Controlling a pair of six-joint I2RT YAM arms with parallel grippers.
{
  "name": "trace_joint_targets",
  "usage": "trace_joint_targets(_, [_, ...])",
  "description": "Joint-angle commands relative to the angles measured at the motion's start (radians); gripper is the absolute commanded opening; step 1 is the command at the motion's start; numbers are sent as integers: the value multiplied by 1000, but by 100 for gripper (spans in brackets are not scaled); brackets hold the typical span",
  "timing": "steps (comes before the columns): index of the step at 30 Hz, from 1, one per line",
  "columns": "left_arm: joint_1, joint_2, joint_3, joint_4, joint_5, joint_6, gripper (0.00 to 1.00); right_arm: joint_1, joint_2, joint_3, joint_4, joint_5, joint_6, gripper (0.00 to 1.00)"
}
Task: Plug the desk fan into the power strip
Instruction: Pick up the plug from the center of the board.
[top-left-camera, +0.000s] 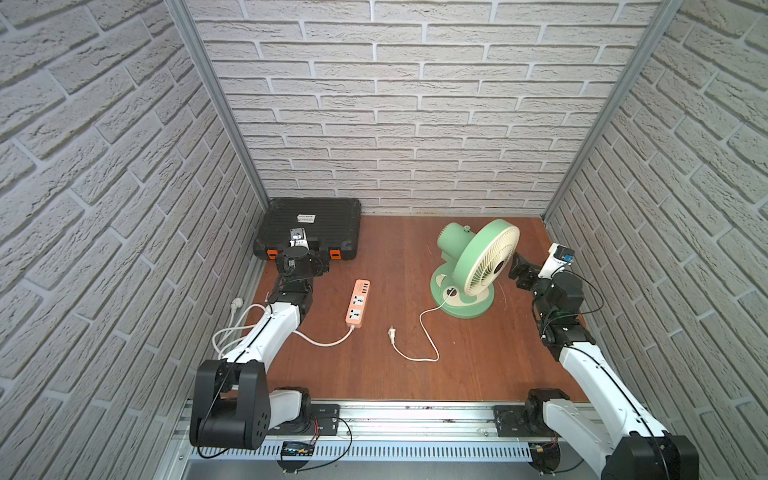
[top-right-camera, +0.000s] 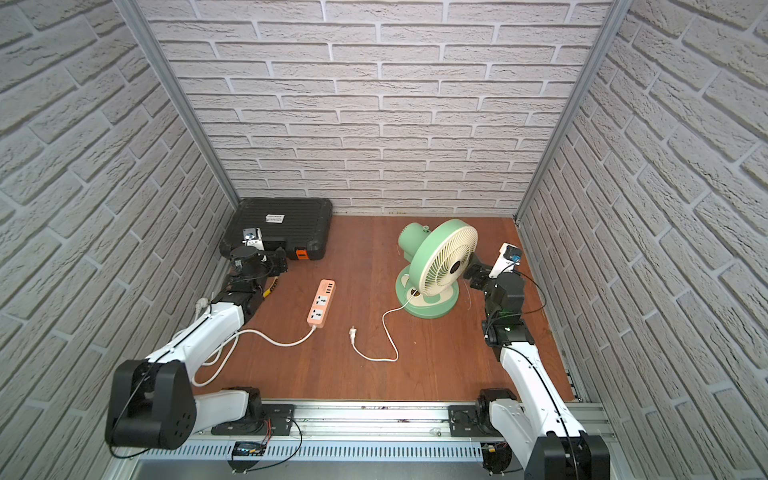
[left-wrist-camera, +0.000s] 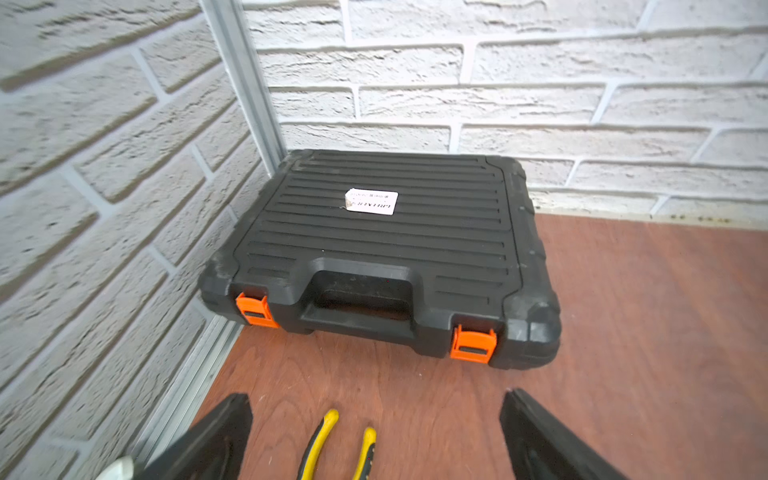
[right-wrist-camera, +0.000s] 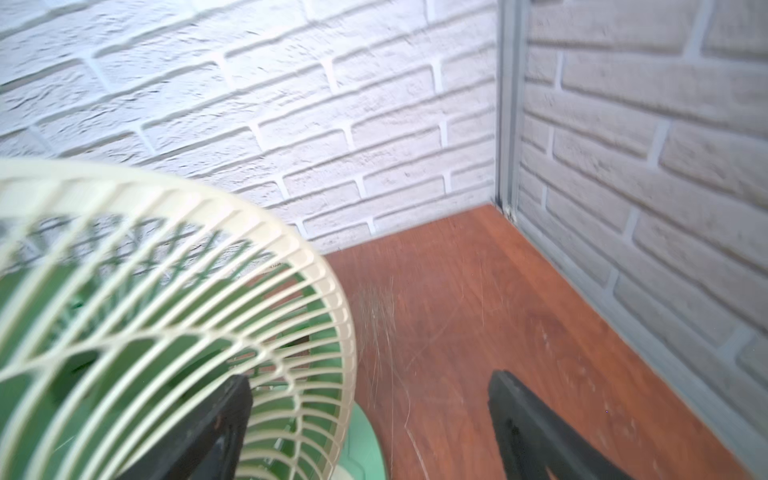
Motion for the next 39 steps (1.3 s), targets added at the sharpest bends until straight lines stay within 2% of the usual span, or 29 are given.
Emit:
trace_joint_targets(1, [-89, 3, 28, -273, -158, -97, 98, 5, 71, 67, -344, 30, 119, 83])
trace_joint_targets(3, [-142, -7, 63, -355, -224, -163, 98, 33, 36, 62, -425, 79, 126, 83])
trace_joint_targets(5, [-179, -38, 71, -409, -213, -260, 98, 77, -14, 46, -513, 127, 142, 83])
trace_joint_targets(8, [-275, -116, 16, -400, -192, -363, 96, 181, -83, 38, -688, 207, 179, 80])
trace_joint_targets(10, [-374, -158, -27, -388, -208, -392, 94, 285, -141, 29, -795, 261, 237, 79])
trace_joint_targets(11, [-444, -180, -54, -391, -214, -415, 93, 373, -188, 15, -840, 284, 281, 78])
trace_joint_targets(14, [-617, -215, -114, -387, -241, -485, 90, 570, -259, -24, -892, 293, 370, 76])
trace_joint_targets(16, [-747, -205, -142, -362, -265, -518, 87, 702, -250, -45, -874, 297, 401, 74])
trace_joint_targets(18, [-867, -154, -148, -333, -280, -532, 87, 841, -173, -48, -831, 318, 421, 72])
trace_joint_targets(21, [-961, -40, -133, -308, -276, -566, 84, 1023, -16, -4, -727, 357, 411, 72])
trace_joint_targets(25, [-962, 108, -132, -223, -209, -629, 79, 1138, 174, 74, -556, 340, 352, 73])
trace_joint_targets(28, [-957, 120, -127, -227, -216, -665, 75, 1176, 306, 132, -454, 266, 321, 73])
trace_joint_targets(33, [-886, -26, -141, -425, -316, -725, 74, 1256, 485, 215, -294, 134, 239, 70])
trace_joint_targets(39, [-719, -277, -247, -500, -242, -730, 72, 1256, 661, 302, -264, 7, 228, 64])
